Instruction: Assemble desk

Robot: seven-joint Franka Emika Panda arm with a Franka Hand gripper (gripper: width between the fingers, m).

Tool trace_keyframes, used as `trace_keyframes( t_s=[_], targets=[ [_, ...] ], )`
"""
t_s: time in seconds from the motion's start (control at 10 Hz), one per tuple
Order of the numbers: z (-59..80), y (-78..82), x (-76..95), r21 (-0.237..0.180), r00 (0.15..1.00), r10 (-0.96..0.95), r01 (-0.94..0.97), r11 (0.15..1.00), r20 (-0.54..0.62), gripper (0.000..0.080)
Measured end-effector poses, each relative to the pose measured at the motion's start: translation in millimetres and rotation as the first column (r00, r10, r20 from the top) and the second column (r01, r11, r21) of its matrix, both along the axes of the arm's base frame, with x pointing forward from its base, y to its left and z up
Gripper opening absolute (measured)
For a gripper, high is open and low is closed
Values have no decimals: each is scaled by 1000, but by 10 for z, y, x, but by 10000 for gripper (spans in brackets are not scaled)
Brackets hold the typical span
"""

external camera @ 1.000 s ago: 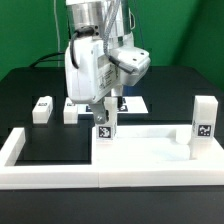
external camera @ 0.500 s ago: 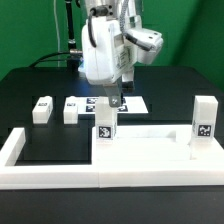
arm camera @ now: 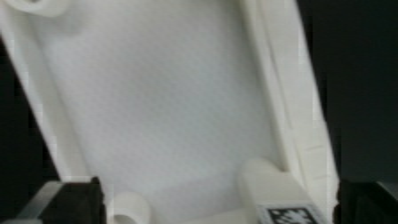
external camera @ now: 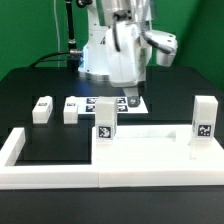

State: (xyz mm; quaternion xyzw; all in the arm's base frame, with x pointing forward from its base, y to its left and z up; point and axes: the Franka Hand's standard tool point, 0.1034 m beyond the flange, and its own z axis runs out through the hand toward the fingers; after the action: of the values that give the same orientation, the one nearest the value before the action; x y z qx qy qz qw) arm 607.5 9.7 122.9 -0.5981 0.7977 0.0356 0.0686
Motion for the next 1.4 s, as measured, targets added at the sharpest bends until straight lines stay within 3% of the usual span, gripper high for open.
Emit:
trace_keyframes(
  t_s=[0.1, 0.6, 0.9, 1.0, 1.4],
  targets=[
    [-36, 53, -74, 2, 1000, 7, -7, 1000, -13, 649],
    [-67, 53, -93, -1, 1000, 11, -11, 1000, -15, 649],
    [-520, 140, -632, -37, 994, 84, -87, 996, -70, 649],
    [-669, 132, -694, -81, 995, 90, -93, 992, -42, 649],
    [-966, 221, -764, -126, 991, 121, -127, 984, -52, 649]
  ],
)
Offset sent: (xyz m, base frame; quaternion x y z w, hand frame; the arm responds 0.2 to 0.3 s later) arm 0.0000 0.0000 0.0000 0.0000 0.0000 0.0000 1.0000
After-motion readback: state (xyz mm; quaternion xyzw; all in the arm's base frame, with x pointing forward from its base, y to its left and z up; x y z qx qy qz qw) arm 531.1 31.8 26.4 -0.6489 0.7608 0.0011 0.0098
